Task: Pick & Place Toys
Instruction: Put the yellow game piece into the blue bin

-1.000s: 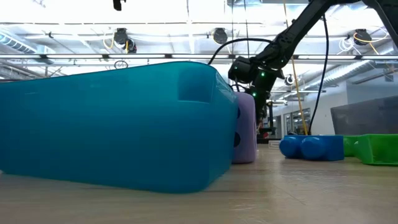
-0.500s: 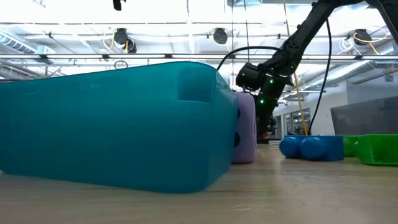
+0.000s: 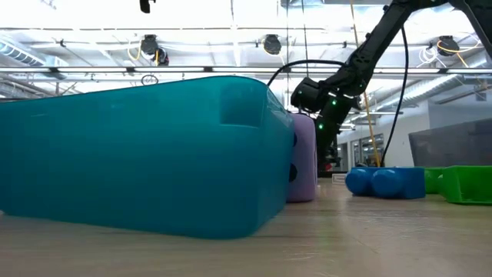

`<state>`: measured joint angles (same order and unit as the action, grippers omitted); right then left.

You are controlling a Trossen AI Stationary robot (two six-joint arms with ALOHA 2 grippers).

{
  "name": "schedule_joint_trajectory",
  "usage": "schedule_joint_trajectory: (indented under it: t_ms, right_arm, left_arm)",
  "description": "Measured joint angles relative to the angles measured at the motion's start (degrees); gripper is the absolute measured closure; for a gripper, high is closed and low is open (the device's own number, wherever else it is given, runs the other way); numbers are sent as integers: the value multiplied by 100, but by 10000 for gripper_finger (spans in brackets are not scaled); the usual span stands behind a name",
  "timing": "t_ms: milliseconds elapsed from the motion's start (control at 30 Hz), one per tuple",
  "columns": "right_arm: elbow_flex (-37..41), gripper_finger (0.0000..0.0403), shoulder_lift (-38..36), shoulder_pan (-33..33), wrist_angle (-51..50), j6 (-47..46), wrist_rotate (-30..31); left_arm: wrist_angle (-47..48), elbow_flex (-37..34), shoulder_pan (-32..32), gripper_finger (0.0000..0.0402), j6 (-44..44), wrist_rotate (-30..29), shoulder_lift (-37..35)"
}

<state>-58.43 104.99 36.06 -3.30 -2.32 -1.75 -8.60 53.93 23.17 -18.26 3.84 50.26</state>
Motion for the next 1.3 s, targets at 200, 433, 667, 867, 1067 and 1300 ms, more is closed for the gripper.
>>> schedule_joint_trajectory:
  t_ms: [200,433,667,867,1067,1300]
  right_arm:
    - [0,231,0,36,-11,-1,-151]
    - [-2,266,0,41,-25,-1,-154]
    - [0,259,-181,40,-26,-198,-325]
    - [0,265,-771,-4,5,-187,-759]
    - [-2,265,-1739,-265,181,-106,-751]
    - [-215,265,-2837,-1040,82,130,-400]
  left_arm:
    - [2,0,1,140,0,-94,0]
    - [4,0,0,140,-23,-93,0]
    - [15,0,0,140,-26,-94,0]
    - [40,0,1,140,-24,-94,0]
    - [294,0,0,140,151,-94,-2]
    - [666,0,-66,140,301,118,0]
